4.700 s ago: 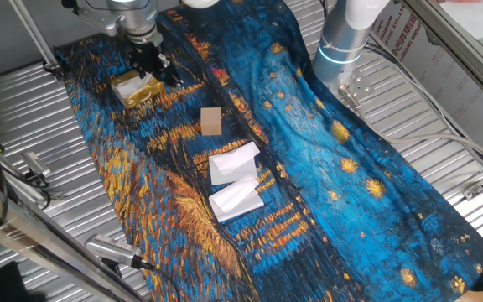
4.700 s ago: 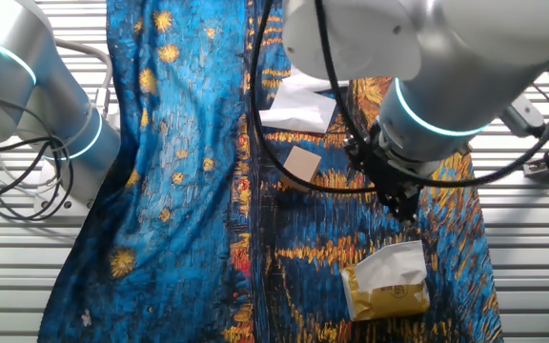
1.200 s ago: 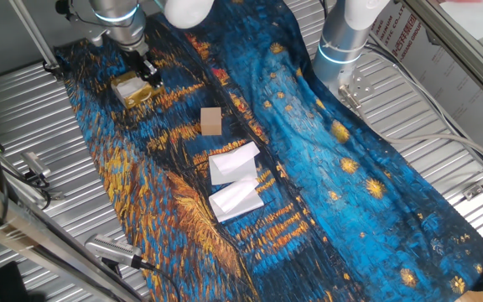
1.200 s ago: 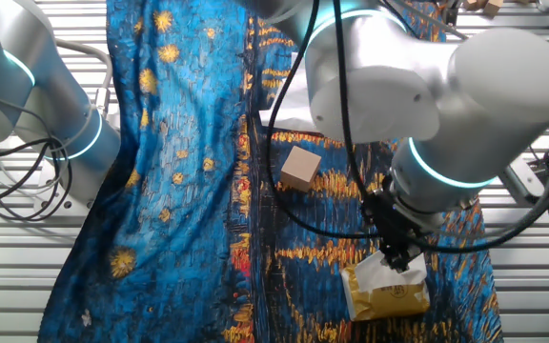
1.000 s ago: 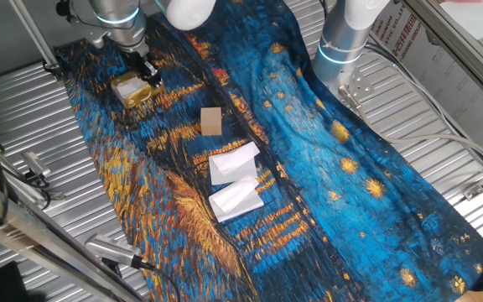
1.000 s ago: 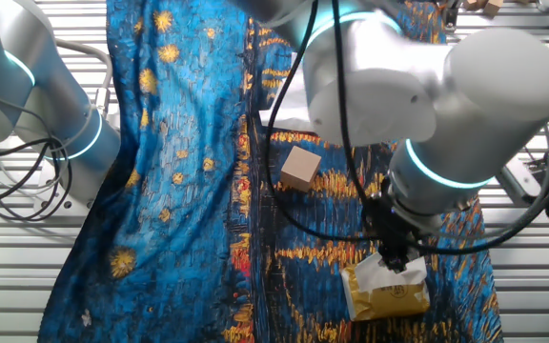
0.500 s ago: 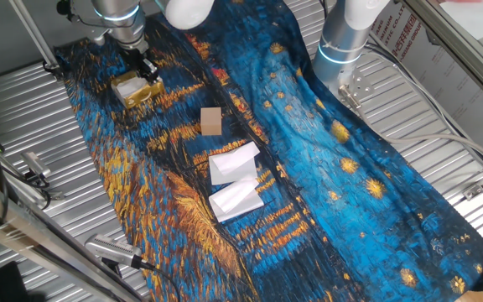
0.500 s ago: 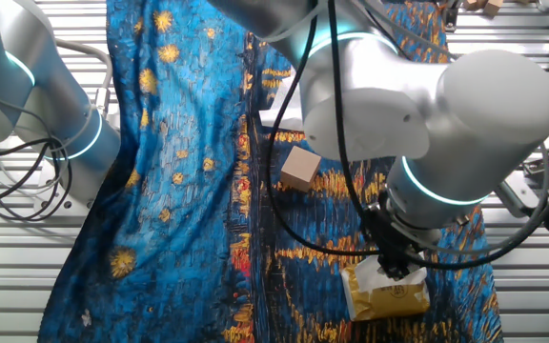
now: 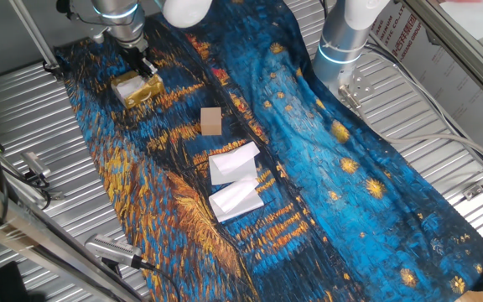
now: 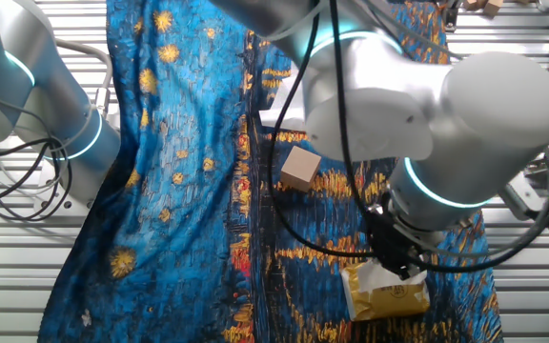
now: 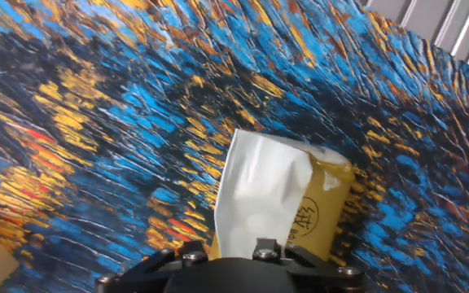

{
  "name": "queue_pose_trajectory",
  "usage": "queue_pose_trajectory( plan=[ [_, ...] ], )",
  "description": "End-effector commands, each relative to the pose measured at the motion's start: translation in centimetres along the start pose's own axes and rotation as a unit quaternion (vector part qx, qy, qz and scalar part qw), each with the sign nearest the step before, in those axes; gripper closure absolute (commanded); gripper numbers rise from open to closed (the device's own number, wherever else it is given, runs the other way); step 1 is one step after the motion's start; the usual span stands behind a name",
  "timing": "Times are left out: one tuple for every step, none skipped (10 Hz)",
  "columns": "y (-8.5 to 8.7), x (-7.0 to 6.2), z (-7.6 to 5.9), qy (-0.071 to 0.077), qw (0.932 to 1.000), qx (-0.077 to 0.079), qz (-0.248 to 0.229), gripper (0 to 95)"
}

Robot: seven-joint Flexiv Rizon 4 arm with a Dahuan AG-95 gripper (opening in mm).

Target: Pull out a napkin

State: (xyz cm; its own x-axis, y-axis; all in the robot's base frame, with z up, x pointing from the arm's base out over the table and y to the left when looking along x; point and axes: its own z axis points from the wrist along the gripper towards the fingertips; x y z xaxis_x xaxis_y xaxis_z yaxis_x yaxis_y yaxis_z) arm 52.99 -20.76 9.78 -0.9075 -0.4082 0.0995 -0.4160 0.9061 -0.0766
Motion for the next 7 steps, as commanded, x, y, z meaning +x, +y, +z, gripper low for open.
queue_pose_trajectory(
  plan=[
    [-0.1, 0.3, -3.3, 0.015, 0.9994, -0.031, 0.006, 95.0],
    [0.0, 0.4, -5.1, 0.024, 0.9986, -0.045, 0.014, 95.0],
    [0.1, 0.4, -6.4, 0.032, 0.9977, -0.054, 0.023, 95.0],
    [0.8, 0.3, -8.3, 0.04, 0.9951, -0.075, 0.05, 95.0],
    [1.3, 0.1, -9.2, 0.045, 0.9942, -0.077, 0.06, 95.0],
    [1.9, -0.2, -9.9, 0.047, 0.9926, -0.084, 0.074, 95.0],
    [2.5, -0.4, -10.6, 0.049, 0.9912, -0.088, 0.086, 95.0]
  ],
)
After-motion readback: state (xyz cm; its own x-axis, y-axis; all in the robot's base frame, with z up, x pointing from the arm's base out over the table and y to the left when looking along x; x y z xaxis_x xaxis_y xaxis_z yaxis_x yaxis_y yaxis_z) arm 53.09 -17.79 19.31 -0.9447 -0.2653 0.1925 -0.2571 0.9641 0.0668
